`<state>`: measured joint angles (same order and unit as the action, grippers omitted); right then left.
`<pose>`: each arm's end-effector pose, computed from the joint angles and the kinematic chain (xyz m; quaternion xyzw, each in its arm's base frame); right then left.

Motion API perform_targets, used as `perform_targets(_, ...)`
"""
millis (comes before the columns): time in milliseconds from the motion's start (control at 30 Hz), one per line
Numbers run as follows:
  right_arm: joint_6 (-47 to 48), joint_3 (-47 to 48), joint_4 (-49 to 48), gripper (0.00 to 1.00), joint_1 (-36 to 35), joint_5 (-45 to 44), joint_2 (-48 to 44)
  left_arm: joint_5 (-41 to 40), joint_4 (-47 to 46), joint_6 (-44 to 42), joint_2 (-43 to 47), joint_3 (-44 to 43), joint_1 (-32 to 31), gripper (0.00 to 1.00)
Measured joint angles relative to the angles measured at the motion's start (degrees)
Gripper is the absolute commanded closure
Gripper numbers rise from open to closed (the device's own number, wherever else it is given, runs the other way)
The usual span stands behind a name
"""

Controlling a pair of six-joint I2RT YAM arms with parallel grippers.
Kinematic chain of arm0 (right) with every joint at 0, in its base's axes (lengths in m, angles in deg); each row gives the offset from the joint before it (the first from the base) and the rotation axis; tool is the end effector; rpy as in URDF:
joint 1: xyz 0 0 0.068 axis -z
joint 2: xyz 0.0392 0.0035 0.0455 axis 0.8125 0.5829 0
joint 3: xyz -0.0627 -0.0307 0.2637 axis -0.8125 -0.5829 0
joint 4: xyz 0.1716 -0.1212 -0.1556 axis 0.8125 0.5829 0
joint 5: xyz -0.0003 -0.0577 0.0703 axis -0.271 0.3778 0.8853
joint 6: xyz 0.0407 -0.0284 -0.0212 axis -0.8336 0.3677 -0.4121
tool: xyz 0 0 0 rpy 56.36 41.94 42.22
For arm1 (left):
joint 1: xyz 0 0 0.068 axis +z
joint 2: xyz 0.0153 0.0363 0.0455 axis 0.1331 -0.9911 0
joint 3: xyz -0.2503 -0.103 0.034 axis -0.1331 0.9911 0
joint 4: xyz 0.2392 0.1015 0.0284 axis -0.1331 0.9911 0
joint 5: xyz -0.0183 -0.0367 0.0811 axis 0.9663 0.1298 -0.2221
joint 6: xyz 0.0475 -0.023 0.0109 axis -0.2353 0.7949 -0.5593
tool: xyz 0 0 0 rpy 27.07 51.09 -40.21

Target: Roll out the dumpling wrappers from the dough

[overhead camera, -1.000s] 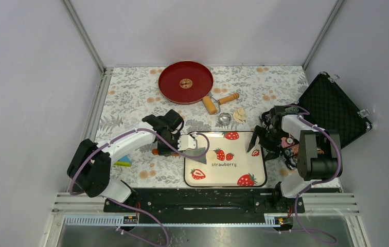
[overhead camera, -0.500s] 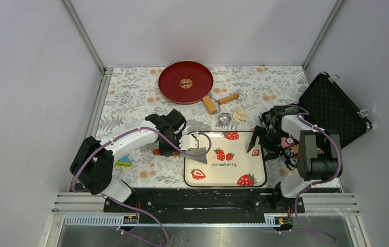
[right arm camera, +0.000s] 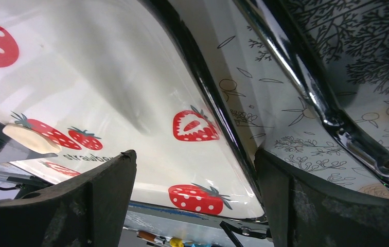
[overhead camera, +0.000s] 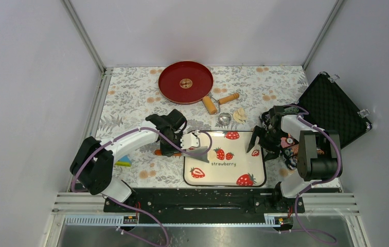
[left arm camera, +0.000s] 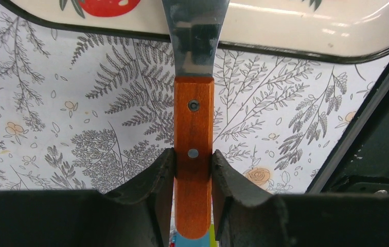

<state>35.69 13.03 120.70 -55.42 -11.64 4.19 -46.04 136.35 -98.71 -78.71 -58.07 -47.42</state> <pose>0.2586 0.0146 0.1464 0.1624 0.9757 0.1455 0.0233 0.2008 -0.1743 0.2077 0.6709 0.7322 -0.0741 0.0915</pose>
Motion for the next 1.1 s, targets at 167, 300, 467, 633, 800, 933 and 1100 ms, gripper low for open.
perform_targets(167, -0.02, -0.11, 0.00, 0.09, -0.26, 0.24, -0.02, 0.44, -2.36, 0.74, 0.13, 0.00, -0.20, 1.00)
perform_targets(300, 0.00, -0.13, -0.02, 0.09, -0.33, 0.24, -0.04, 0.39, -2.54, 0.74, 0.13, 0.00, -0.35, 1.00)
perform_targets(467, 0.00, -0.17, -0.07, 0.09, -0.33, 0.24, -0.11, 0.46, -2.56, 0.74, 0.13, 0.00, -0.35, 1.00)
perform_targets(633, 0.00, -0.20, -0.09, 0.08, -0.33, 0.24, -0.13, 1.03, -2.95, 1.07, 0.13, 0.00, -0.35, 1.00)
perform_targets(800, 0.00, -0.22, -0.09, 0.08, -0.37, 0.24, -0.13, 1.64, -3.58, 1.64, 0.11, 0.00, -0.35, 1.00)
perform_targets(933, 0.02, -0.22, -0.09, 0.08, -0.37, 0.24, -0.13, 2.29, -4.02, 2.32, 0.11, 0.02, -0.44, 1.00)
perform_targets(1100, 0.02, -0.22, -0.09, 0.08, -0.37, 0.24, -0.13, 3.04, -5.62, 3.08, 0.11, 0.44, -0.59, 1.00)
